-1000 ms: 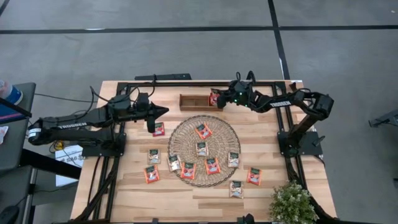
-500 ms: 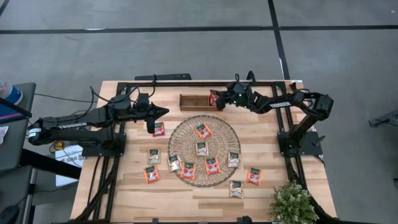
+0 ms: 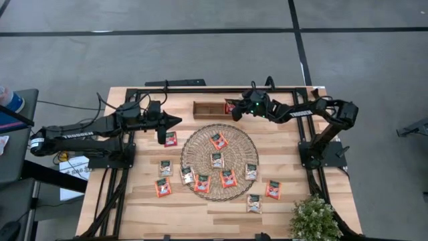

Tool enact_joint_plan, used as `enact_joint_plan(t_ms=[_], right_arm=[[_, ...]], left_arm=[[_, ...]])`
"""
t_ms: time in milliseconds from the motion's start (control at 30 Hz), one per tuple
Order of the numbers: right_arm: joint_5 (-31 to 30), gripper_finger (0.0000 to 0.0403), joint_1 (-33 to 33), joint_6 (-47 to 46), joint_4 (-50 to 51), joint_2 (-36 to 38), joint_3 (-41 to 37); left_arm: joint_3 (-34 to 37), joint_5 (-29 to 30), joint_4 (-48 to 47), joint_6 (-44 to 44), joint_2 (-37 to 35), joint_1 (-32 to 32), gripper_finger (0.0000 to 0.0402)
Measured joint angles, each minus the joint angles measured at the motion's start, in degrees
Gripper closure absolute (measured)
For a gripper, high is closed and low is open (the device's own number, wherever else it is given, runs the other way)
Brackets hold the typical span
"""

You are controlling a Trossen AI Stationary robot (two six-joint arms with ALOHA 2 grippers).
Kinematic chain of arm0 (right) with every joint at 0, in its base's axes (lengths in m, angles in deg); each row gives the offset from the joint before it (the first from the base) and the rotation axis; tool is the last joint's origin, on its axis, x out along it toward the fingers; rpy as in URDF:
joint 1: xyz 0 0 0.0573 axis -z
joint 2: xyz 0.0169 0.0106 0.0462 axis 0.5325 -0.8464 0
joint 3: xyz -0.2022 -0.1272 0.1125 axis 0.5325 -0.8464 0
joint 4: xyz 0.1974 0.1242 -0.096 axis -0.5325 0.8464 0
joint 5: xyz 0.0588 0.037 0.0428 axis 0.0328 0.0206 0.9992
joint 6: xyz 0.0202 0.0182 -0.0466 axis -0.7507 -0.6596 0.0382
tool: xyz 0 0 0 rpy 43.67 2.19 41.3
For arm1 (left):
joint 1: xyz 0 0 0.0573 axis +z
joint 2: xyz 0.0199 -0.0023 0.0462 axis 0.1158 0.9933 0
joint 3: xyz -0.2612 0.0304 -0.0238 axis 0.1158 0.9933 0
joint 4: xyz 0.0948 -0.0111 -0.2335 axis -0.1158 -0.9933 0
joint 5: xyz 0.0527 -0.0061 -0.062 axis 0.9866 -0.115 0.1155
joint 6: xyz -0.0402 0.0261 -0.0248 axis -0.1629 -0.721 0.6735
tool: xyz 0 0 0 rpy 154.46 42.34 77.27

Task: Pick & Place Tea
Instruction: Put the red tea bag into the right section of the wooden organizer

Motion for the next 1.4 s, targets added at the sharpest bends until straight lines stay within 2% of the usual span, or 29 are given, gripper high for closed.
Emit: enact_joint_plan(t_ms=[300, 600, 733, 900, 1000, 1267, 1400], right_arm=[[0.0, 0.0396, 0.0, 0.0, 0.1, 0.0, 0.0], [-0.1, 0.0315, 0.0, -0.1, 0.5, 0.0, 0.0], [-0.4, 0.0295, 0.0, -0.1, 0.6, 0.0, 0.0], [-0.4, 0.0295, 0.0, 0.3, 0.2, 0.0, 0.0], [-0.4, 0.0301, 0.0, 4.2, 1.5, 0.0, 1.3], [-0.4, 0.0312, -0.1, 17.9, 17.5, 0.0, 10.4], [-0.3, 0.0312, -0.1, 19.8, 22.8, 0.0, 13.8]], left_arm=[[0.0, 0.0, 0.0, 0.0, 0.0, 0.0, 0.0401], [0.0, 0.0, 0.0, -0.1, 0.0, 0.0, 0.0401], [0.0, 0.0, 0.0, -0.1, 0.0, 0.0, 0.0401], [0.0, 0.0, 0.0, -0.1, 0.0, 0.0, 0.0401], [0.0, 0.0, 0.0, -0.1, 0.0, 0.0, 0.0401], [0.0, 0.0, 0.0, -0.2, 0.0, 0.0, 0.0401], [0.0, 0.0, 0.0, -0.2, 0.0, 0.0, 0.0401]])
